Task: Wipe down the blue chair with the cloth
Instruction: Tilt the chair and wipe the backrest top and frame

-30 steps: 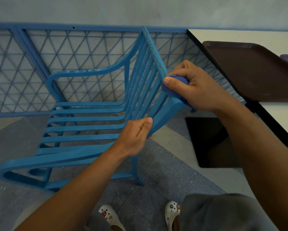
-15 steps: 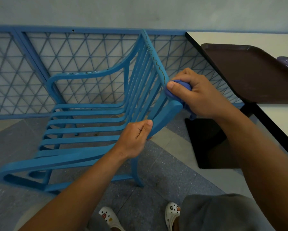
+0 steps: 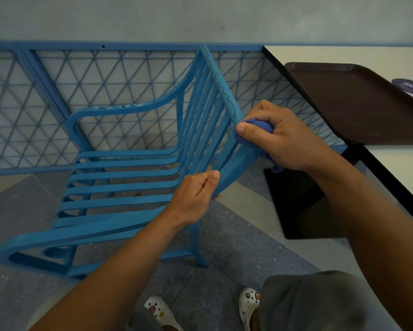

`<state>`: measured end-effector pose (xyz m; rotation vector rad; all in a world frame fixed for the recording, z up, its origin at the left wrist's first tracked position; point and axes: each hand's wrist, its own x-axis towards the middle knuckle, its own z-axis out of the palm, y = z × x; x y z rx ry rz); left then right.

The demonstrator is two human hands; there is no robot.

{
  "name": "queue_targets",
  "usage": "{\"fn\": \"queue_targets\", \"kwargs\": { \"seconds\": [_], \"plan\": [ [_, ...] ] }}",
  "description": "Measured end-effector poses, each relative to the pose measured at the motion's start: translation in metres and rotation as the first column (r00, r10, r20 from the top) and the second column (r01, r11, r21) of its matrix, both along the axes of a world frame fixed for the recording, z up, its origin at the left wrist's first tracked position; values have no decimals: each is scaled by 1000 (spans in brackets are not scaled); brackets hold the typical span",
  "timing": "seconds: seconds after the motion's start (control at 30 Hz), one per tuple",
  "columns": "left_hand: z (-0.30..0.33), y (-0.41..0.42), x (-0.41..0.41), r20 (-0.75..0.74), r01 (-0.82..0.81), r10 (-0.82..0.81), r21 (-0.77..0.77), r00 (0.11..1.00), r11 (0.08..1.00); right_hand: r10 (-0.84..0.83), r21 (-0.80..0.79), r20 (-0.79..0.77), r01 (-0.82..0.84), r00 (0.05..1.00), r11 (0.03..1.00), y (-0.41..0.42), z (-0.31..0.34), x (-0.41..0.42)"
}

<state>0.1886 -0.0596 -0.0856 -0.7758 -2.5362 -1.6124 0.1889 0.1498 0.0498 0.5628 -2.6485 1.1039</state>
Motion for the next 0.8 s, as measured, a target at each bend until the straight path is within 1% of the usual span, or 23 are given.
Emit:
{"fn": "queue_targets", "kwargs": {
  "seconds": [0.17,0.3,0.37,0.43,0.53,0.67,0.8],
  "plan": [
    [0,0,0,15,3,-2,-24,1000,1000,-67,5,-11,67,998,998,-5,-1,-29],
    [0,1,2,18,24,-24,42,1000,999,-78,-37,-62,76,995,996,-6,-9,-19],
    [-2,-1,3,7,15,-15,27,1000,1000,-53,-65,-79,48,995,997,-4,-13,-4],
    [-3,-3,4,-4,3,-3,18,1000,1000,6,-65,-97,-12,995,998,-1,-15,9],
    [-4,-3,4,-8,-18,18,6,1000,1000,80,-86,-94,-88,992,992,0,-15,12],
    [1,2,2,10,-34,34,-8,999,999,-7,-137,-58,-1,998,991,1,-10,-16],
    [1,1,1,24,-13,13,10,1000,1000,-48,-86,-51,44,998,995,-3,-7,-44]
  ]
}}
